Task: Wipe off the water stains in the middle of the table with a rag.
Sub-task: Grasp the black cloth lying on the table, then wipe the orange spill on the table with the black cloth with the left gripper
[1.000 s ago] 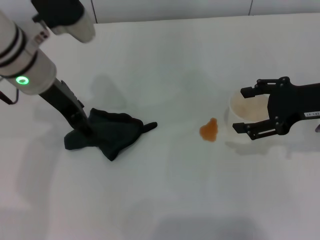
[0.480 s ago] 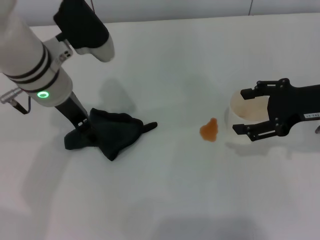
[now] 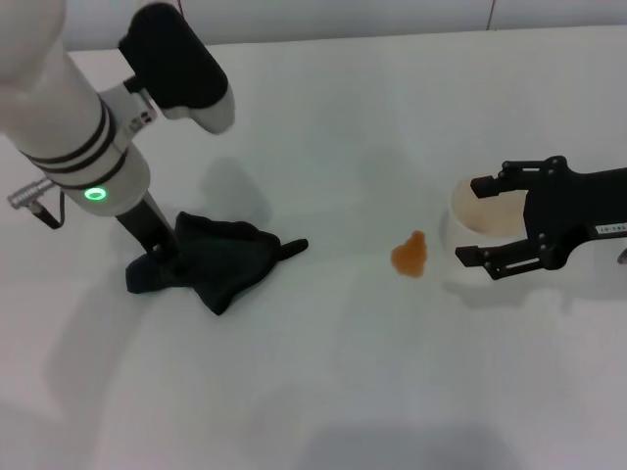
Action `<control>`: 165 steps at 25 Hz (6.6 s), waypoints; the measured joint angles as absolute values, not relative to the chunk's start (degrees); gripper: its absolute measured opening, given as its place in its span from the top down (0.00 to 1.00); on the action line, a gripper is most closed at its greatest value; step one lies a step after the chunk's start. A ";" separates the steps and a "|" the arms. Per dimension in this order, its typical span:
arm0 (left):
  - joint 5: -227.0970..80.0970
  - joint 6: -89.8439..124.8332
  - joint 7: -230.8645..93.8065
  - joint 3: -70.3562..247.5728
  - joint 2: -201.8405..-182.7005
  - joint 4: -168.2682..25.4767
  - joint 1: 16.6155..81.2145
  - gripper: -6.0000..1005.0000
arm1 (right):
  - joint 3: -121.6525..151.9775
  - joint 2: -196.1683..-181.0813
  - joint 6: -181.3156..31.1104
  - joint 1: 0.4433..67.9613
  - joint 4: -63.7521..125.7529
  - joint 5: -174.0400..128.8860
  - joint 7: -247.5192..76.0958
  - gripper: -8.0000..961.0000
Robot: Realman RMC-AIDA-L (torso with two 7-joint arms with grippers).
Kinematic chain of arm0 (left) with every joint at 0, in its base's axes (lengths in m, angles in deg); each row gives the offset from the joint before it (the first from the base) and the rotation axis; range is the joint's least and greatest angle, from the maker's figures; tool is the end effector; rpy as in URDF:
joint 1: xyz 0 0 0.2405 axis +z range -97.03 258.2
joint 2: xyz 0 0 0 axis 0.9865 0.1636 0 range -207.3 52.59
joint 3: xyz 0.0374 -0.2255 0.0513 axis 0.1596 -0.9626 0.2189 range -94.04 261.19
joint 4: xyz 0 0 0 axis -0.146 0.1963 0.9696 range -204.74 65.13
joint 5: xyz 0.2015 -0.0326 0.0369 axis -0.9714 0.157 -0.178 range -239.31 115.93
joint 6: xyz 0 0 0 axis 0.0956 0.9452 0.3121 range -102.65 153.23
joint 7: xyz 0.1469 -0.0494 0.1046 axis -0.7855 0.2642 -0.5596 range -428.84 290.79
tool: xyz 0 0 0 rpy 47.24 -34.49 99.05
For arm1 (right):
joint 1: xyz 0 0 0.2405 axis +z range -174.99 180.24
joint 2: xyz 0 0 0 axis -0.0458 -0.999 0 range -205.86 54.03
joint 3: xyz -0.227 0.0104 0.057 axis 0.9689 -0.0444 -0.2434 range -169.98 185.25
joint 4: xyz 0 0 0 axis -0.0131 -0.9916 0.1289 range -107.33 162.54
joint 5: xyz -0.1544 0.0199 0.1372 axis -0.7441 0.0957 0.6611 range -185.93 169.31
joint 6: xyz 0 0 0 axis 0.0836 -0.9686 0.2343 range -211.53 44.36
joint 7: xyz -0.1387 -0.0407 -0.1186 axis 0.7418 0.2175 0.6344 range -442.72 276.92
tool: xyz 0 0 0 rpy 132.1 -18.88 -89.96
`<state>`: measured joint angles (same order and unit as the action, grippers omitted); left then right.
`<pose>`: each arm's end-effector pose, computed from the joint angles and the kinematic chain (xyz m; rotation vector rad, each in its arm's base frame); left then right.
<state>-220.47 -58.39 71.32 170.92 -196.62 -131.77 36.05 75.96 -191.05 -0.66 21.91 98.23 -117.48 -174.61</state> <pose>-0.1998 0.3689 -0.0550 -2.6026 -0.5820 0.8859 0.1966 0.3316 0.0026 -2.8105 0.2260 0.2801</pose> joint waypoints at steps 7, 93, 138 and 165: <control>-221.13 -57.30 72.89 172.04 -196.62 -129.93 35.42 0.54 | 76.08 -191.05 -0.61 21.93 98.37 -117.46 -174.80 0.09; -204.71 -25.56 77.57 198.30 -197.02 -129.37 33.46 0.92 | 75.46 -190.98 -1.06 21.06 98.27 -118.08 -174.72 0.09; -221.78 -28.85 91.95 196.77 -197.05 -131.17 34.56 0.92 | 74.61 -190.87 -0.99 20.92 98.33 -118.17 -174.73 0.09; -216.79 -27.70 81.58 205.49 -197.08 -136.23 36.30 0.92 | 74.48 -190.87 -1.24 20.72 98.26 -118.17 -174.68 0.09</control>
